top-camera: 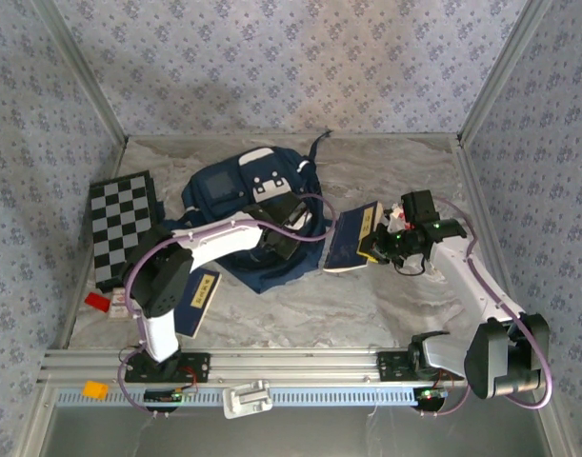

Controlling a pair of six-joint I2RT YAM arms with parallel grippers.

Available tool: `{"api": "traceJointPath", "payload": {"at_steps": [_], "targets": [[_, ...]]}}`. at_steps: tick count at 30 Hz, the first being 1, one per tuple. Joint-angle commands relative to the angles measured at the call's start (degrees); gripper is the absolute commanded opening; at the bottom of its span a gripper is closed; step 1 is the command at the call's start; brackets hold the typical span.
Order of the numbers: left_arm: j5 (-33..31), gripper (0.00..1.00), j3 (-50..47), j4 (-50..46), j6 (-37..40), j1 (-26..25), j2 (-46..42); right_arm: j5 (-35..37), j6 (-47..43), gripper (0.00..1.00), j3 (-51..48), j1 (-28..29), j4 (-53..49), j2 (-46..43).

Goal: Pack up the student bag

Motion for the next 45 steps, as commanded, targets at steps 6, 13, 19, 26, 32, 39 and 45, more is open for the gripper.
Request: {"api": "traceJointPath", "payload": {"at_steps": [6,13,19,26,32,39,45], "targets": [[-1.11,0.03,4.05,-1.50,4.93,1.24,-2.16,-1.95,-1.06,0.00,0.31,-0.36,0.50,-0.79],[-4.41,0.00,8.68,-5.00,8.20,2.09,-7.03,-3.07,-0.71,0.00,1.85,0.24,0.06,-0.88],[-6.95,0.00,11.61,-5.44,8.84,3.55,-11.62,-4.07,0.09,0.00,3.72,3.05,0.56,-0.32],[-4.96,0.00,16.23,-6.81,9.29,6.22,-12.49,-4.48,1.52,0.00,6.01,9.73,4.08,3.57],[-4.87,0.00,19.03,-6.26,8.42,6.37,-12.44,-6.08,6.88,0.00,6.71,15.89,13.26,8.10],[-5.22,0.00,21.24,-5.83,7.02,7.06,-12.50,-2.43,8.22,0.00,10.26,21.10,19.41,15.87],[-4.57,0.00,21.50,-5.19,7.07,7.13,-12.64,-3.20,8.28,0.00,17.23,23.40,27.44,26.52]]}}
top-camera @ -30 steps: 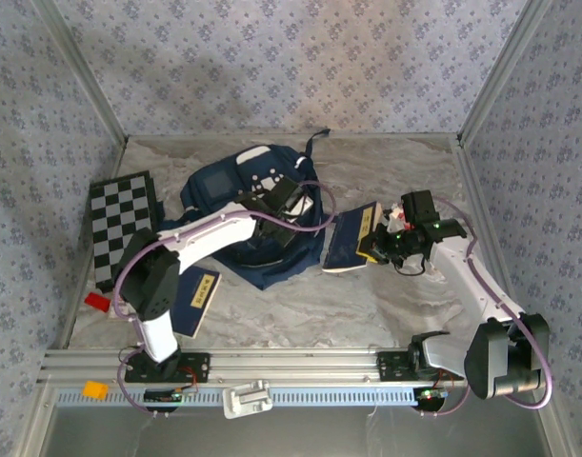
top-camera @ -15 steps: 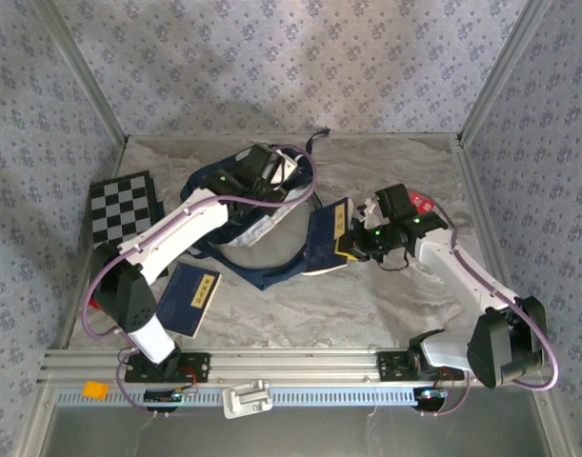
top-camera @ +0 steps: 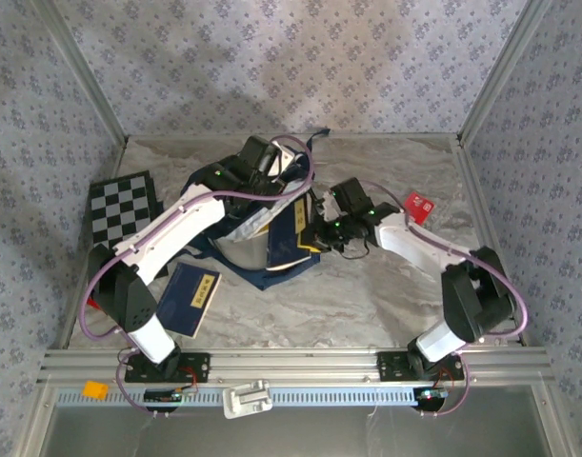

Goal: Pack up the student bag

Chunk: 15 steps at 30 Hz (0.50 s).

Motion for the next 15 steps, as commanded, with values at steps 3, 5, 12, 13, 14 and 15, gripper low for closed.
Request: {"api": "traceJointPath", "payload": {"at_steps": [3,5,12,13,14,15], "targets": [[-0.72,0.00,4.01,4.10,-0.94,0.25,-2.08,-1.62,0.31,0.00,10.86,1.26,9.57,11.53],[-0.52,0.00,3.86,4.42,-1.31,0.50,-2.10,-1.46,0.18,0.01,14.10,1.49,11.41,16.48],[-0.56,0.00,3.40,4.80,-3.24,1.89,-2.13,3.08,-5.30,0.30,20.23,1.53,7.88,24.65],[-0.60,0.00,3.16,4.91,-3.30,2.04,-2.23,3.84,-6.07,0.34,20.16,1.44,6.75,24.60],[-0.60,0.00,3.07,4.91,-3.21,2.19,-2.24,4.96,-6.16,0.38,20.05,1.34,5.22,24.19],[-0.54,0.00,3.03,5.01,-3.18,2.34,-2.25,6.03,-7.98,0.42,19.56,1.30,4.12,23.54]]}}
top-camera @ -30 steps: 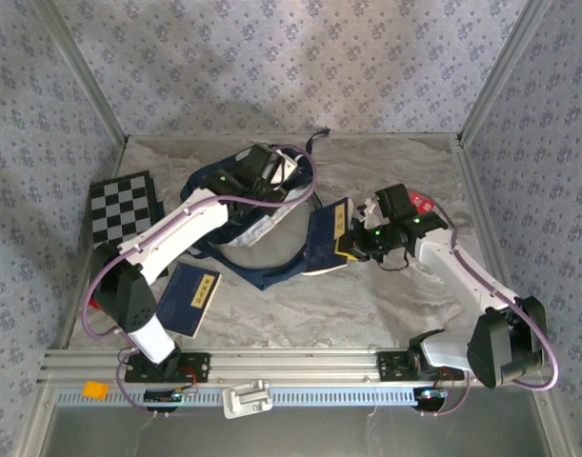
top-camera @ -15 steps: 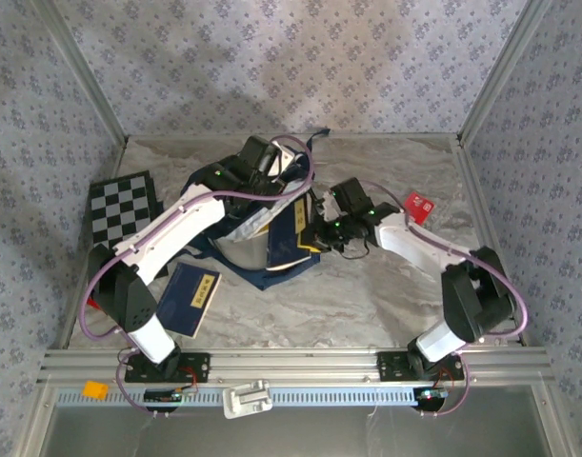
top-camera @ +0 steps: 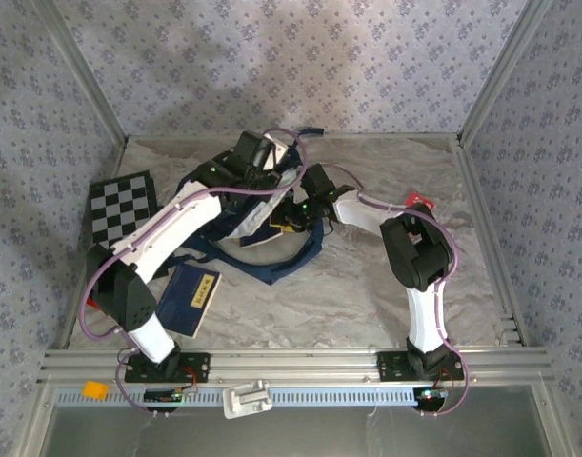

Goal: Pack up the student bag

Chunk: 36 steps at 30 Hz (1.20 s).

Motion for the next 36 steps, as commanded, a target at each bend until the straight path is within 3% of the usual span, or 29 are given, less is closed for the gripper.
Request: {"api": "traceJointPath", "payload": {"at_steps": [1,8,17,19,25,30,33,36], "targets": [[0.60,0.00,2.42,3.71,-1.19,0.45,-2.25,3.55,-5.10,0.44,0.88,0.00,-3.63,-1.72],[1.52,0.00,2.37,4.14,-0.69,0.67,-1.97,7.15,-3.56,0.48,-5.29,1.86,-2.46,-5.18],[2.93,0.00,2.57,3.77,-0.97,0.70,-1.39,12.16,-2.34,0.49,-1.06,3.70,-4.44,0.88],[3.40,0.00,2.61,3.74,-0.91,0.72,-1.55,12.24,-2.48,0.44,0.03,4.29,-4.25,1.30],[3.50,0.00,2.63,3.72,-0.57,0.75,-1.99,16.38,-11.35,0.15,2.59,5.37,-7.54,-0.05],[3.20,0.00,2.44,3.74,-0.31,0.78,-2.16,17.71,-20.13,0.05,5.50,4.54,-10.52,1.23],[3.28,0.00,2.29,3.81,-0.36,0.82,-2.10,22.02,-23.52,0.06,7.69,3.85,-12.51,1.99],[3.12,0.00,2.10,4.08,-0.49,0.76,-2.06,21.01,-20.61,0.30,7.76,2.41,-9.83,1.61]]}}
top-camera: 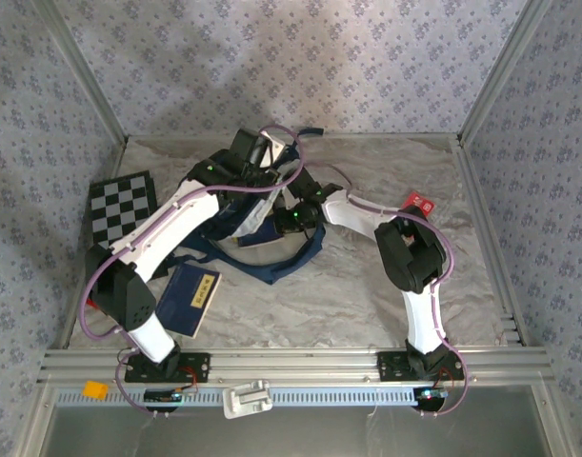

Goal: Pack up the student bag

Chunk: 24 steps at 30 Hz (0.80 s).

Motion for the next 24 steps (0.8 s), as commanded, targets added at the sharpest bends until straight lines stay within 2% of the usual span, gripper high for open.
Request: {"api": "traceJointPath", "payload": {"at_steps": [1,3,7,12,15,21,24], "targets": [[1.02,0.00,2.00,3.09,-0.53,-0.25,-2.12,0.87,-0.27,0.35,1.76,-1.82,1.93,0.12],[0.81,0.00,1.90,3.20,-0.56,-0.26,-2.11,0.44,1.79,0.39,-0.07,-1.22,2.59,-2.09],[0.72,0.00,1.86,2.97,-0.46,-0.23,-2.24,1.25,5.75,0.39,-5.97,0.33,3.12,-7.52],[0.23,0.00,1.54,3.19,-0.51,-0.16,-2.25,-1.61,13.60,0.23,-13.81,1.52,9.03,-9.08],[0.36,0.00,1.38,3.40,-0.74,-0.17,-1.98,-1.73,14.75,0.13,-13.36,2.02,11.00,-6.10],[0.51,0.00,1.49,2.71,-1.14,-0.18,-2.05,2.03,14.14,0.06,-8.21,0.97,14.40,-1.63],[-0.12,0.00,0.71,2.62,-1.60,-0.10,-2.59,2.14,14.45,0.08,-6.92,-0.41,19.30,-1.39]]}}
